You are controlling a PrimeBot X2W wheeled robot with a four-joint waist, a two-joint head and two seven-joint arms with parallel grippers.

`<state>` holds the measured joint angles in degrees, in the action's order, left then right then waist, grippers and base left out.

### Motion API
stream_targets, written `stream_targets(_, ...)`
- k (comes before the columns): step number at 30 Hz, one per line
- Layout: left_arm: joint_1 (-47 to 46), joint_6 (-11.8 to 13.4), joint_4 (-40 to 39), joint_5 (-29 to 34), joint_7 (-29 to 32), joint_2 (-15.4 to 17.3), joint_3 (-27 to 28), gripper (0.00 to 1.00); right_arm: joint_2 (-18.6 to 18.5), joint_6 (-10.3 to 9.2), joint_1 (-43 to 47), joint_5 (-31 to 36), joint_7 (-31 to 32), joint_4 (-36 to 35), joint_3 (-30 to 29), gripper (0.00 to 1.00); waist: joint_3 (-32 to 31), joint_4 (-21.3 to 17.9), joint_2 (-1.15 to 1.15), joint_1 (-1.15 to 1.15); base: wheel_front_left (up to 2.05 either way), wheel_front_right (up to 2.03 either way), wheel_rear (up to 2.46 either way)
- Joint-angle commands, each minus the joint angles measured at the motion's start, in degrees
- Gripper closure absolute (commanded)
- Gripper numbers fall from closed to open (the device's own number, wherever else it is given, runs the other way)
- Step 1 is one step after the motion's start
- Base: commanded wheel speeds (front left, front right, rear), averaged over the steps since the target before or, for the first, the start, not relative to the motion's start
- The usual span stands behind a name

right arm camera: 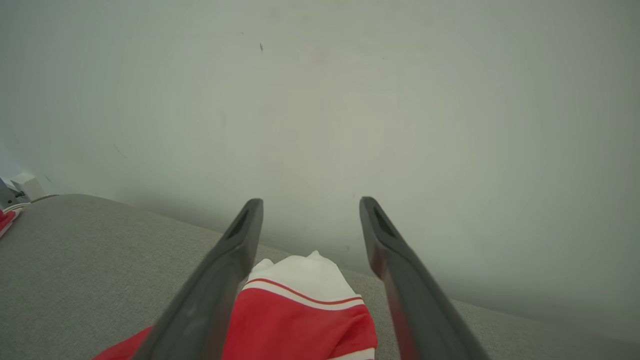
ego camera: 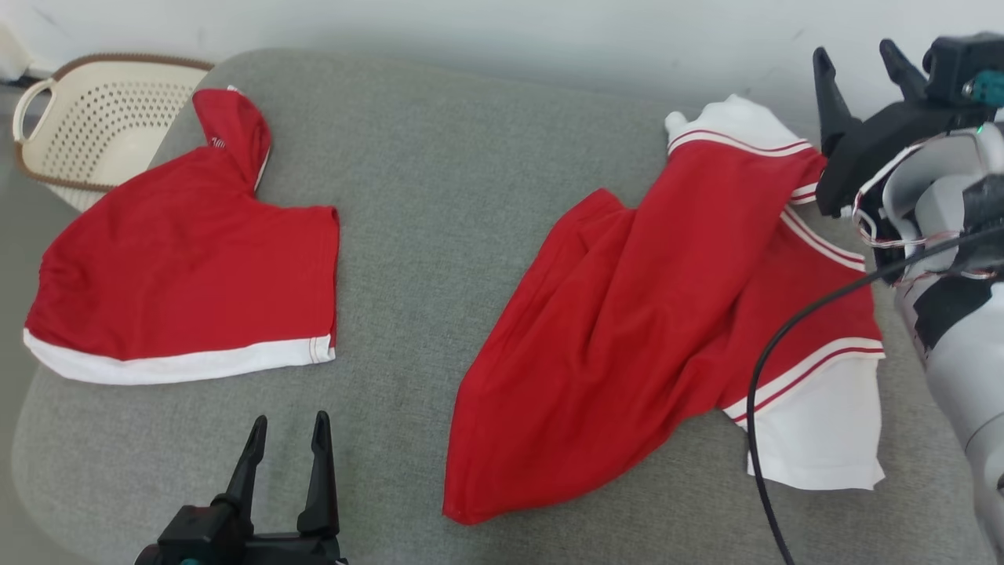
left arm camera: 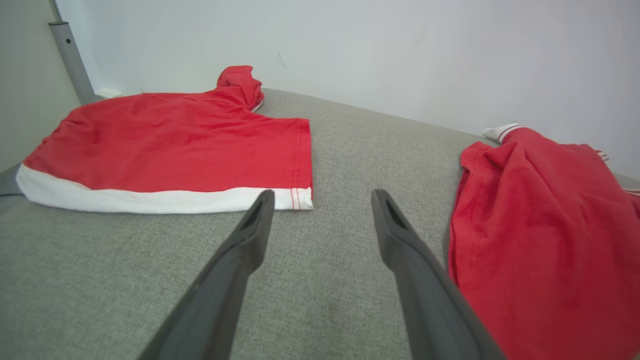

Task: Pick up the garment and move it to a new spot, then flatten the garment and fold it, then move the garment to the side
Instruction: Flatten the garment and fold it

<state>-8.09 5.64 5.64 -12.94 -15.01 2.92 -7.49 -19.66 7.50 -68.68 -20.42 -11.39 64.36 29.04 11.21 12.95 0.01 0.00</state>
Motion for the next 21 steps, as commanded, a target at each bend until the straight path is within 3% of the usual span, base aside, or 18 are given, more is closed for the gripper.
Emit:
stream_targets(1,1.4,0.0,0.1,0.0,-0.2,0.0,0.5,0.0,0.2,-0.01,2.7,-2.1,-1.5,-1.3,1.1,0.0,-2.1,-1.8,-0.01,0.0,0.0,0.0,0.0)
stream_targets(12,4.4,-0.3,-0.6,0.9,-0.2,0.0,2.9,0.0,-4.4,-0.01,17.3,-9.4,-3.7,-13.8,6.6,0.0,-5.8,-5.7,-0.01,0.0,0.0,0.0,0.0)
stream_targets(21,6.2,-0.1,-1.5,1.4,-0.2,0.0,4.0,0.0,-6.2,-0.01,29.4,-10.3,-3.8,-22.0,5.0,0.0,-6.5,-7.8,-0.01,0.0,0.0,0.0,0.0)
